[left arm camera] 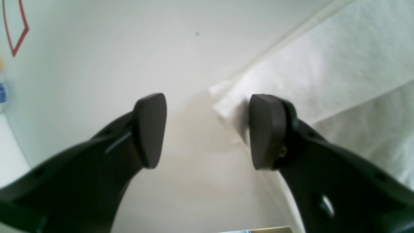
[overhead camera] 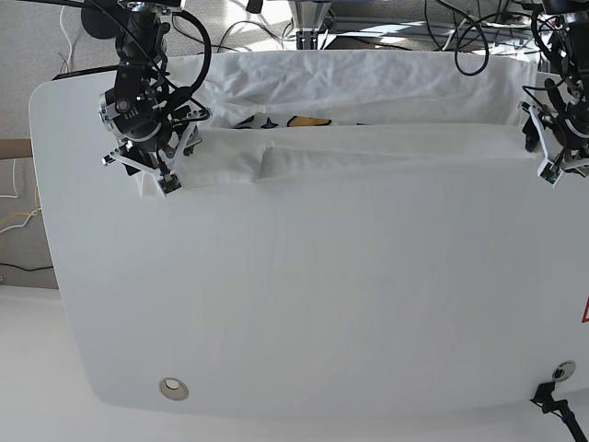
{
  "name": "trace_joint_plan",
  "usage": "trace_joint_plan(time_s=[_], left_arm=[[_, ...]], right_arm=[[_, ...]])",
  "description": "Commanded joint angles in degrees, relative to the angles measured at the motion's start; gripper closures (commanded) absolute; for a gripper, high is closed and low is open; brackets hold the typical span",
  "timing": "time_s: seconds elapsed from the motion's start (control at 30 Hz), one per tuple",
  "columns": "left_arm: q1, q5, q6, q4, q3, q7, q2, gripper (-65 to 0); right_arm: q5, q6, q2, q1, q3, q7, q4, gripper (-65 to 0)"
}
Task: Fold the T-shirt properly
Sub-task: 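Open both grippers and release the folded hem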
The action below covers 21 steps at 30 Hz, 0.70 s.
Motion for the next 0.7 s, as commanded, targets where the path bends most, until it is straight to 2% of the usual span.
trace_joint_plan(time_s=[0.0, 0.17, 0.33, 0.53, 0.67], left_arm=[[-2.3, -0.5, 0.5, 1.2, -1.5, -1.0, -0.9, -37.7], [-9.0, -0.6, 0.5, 1.3, -3.4, -1.0, 0.3, -37.7], [-10.4, -0.5, 0.5, 1.0, -2.1, -1.0, 1.8, -37.7], [-11.0, -0.3, 0.5, 1.2, -0.7, -0.7, 4.6, -37.7], [-10.9, -0.2, 0.5, 0.7, -0.9, -0.7, 4.4, -37.7]], right_arm=[[0.1, -0.2, 0.5, 2.0, 0.3, 1.1, 1.2, -34.8], [0.1, -0.4, 0.5, 7.3, 0.3, 1.1, 1.2, -34.8], [0.1, -0.4, 0.2, 11.4, 0.2, 1.1, 0.9, -34.8], [0.1, -0.5, 0.0, 11.4, 0.0, 1.1, 0.8, -34.8], [0.3, -0.4, 0.2, 10.3, 0.1, 1.1, 0.8, -34.8]])
